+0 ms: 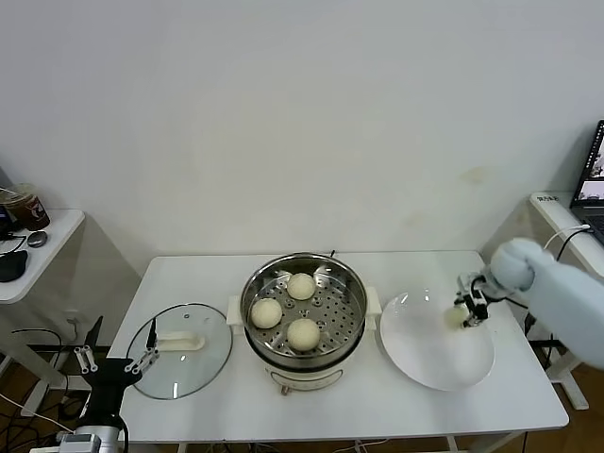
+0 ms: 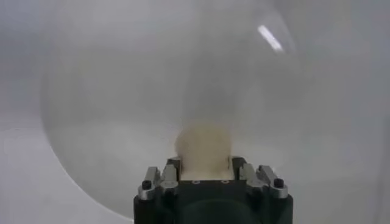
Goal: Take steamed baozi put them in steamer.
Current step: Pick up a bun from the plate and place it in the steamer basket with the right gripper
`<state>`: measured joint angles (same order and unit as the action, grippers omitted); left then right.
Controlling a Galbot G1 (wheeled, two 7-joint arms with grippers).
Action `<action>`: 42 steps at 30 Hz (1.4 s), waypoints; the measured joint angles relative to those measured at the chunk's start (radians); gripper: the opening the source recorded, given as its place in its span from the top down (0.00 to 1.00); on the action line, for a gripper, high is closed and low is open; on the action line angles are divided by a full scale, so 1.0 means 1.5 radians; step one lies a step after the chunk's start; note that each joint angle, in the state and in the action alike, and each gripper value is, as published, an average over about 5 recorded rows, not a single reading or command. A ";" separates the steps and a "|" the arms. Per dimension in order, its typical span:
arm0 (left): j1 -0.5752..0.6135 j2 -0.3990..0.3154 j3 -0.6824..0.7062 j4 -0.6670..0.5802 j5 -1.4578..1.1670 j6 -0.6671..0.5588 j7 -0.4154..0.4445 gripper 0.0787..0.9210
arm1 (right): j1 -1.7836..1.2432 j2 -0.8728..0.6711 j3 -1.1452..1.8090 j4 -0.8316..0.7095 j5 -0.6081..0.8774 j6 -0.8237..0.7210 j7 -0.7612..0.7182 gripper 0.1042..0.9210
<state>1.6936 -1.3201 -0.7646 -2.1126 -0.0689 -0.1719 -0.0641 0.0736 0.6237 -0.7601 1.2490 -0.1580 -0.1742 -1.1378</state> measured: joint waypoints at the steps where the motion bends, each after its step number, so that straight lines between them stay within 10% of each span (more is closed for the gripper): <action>1: -0.002 0.001 0.002 0.001 -0.001 0.000 0.000 0.12 | 0.031 -0.002 -0.025 0.016 0.023 -0.014 0.003 0.49; 19: -0.019 0.000 0.016 0.016 -0.007 0.000 0.000 0.12 | 0.398 0.143 -0.347 0.235 0.412 -0.281 0.135 0.48; 42: -0.022 -0.002 -0.002 0.020 -0.010 0.001 0.000 0.12 | 0.301 0.293 -0.382 0.145 0.427 -0.357 0.181 0.48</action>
<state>1.6613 -1.3234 -0.7675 -2.0828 -0.0842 -0.1707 -0.0635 0.5257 1.0632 -1.3329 1.4663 0.4820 -0.7101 -0.8659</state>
